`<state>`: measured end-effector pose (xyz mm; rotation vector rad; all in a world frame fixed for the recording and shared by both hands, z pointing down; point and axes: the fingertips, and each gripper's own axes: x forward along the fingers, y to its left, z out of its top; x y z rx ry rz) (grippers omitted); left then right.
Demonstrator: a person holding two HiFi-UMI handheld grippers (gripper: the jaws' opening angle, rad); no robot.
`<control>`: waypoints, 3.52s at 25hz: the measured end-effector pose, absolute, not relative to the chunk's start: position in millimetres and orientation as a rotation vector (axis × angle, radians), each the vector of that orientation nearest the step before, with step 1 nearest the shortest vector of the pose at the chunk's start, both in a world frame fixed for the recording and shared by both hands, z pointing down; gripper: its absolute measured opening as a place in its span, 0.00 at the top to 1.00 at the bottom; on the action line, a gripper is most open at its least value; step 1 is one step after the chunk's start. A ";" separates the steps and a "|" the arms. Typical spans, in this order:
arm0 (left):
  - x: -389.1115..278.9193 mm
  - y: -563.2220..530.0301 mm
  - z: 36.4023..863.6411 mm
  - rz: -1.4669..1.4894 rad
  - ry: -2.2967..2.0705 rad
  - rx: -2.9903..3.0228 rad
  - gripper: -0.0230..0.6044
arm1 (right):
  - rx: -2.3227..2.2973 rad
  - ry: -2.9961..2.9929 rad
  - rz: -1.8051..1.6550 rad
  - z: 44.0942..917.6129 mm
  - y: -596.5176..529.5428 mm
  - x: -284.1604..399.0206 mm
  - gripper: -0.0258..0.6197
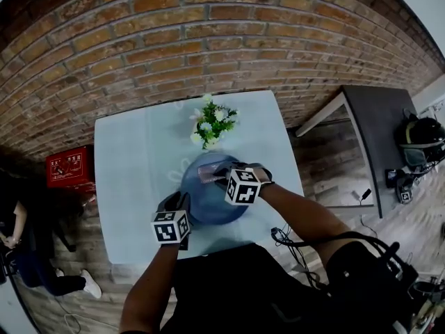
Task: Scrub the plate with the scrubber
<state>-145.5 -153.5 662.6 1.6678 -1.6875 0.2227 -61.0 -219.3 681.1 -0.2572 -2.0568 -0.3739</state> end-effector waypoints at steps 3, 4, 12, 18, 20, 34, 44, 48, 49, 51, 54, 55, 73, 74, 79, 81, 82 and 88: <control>-146.4 -152.0 670.5 0.243 -1.699 1.633 0.80 | -0.245 -2.026 -0.306 693.3 -217.1 -52.3 0.86; -147.4 -150.6 673.6 0.251 -1.696 1.622 0.80 | -0.232 -2.022 -0.291 695.5 -217.9 -50.8 0.86; -142.8 -144.7 680.3 0.272 -1.700 1.596 0.82 | -0.115 -2.005 -0.001 699.7 -221.0 -28.9 0.86; -139.9 -143.3 678.7 0.345 -1.662 1.652 0.81 | -0.034 -1.960 0.116 698.5 -211.7 -14.9 0.86; -139.4 -142.2 677.6 0.342 -1.647 1.673 0.80 | -0.009 -1.952 0.161 699.3 -205.7 -10.2 0.86; -136.0 -125.8 663.4 0.315 -1.514 1.809 0.81 | 0.191 -1.902 0.380 697.0 -172.8 -0.4 0.85; -155.3 -106.4 647.0 0.276 -1.490 1.858 0.83 | 0.281 -1.894 0.422 695.6 -153.7 -3.8 0.85; -164.0 -98.5 634.7 0.204 -1.479 1.883 0.89 | 0.328 -1.873 0.452 696.4 -147.2 -7.9 0.85; -167.0 -96.9 631.9 0.179 -1.480 1.886 0.89 | 0.327 -1.871 0.465 696.2 -144.4 -10.0 0.85; -174.6 -92.5 628.8 0.161 -1.492 1.885 0.89 | 0.327 -1.869 0.486 696.5 -139.4 -14.1 0.85; -183.5 -86.3 624.3 0.174 -1.492 1.907 0.90 | 0.344 -1.868 0.515 697.6 -135.1 -20.3 0.85; -186.3 -84.7 622.8 0.174 -1.489 1.912 0.91 | 0.346 -1.868 0.530 697.7 -133.3 -22.7 0.85; -235.8 -41.5 591.6 0.067 -1.481 1.978 0.94 | 0.445 -1.911 0.696 697.7 -118.1 -79.6 0.85; -238.1 -40.8 588.6 0.061 -1.484 1.981 0.94 | 0.461 -1.928 0.734 694.8 -120.2 -82.0 0.85; -243.6 -37.3 576.0 0.016 -1.477 1.999 0.94 | 0.525 -2.066 0.901 665.6 -127.7 -97.4 0.85; -242.3 -40.1 572.2 -0.014 -1.472 2.004 0.94 | 0.543 -2.129 0.879 650.0 -128.6 -101.6 0.85; -241.0 -42.8 569.6 -0.030 -1.469 2.008 0.94 | 0.553 -2.161 0.869 641.0 -128.4 -103.4 0.85; -223.9 -56.0 543.6 -0.126 -1.369 2.089 0.94 | 0.645 -2.387 0.956 574.7 -117.5 -108.8 0.85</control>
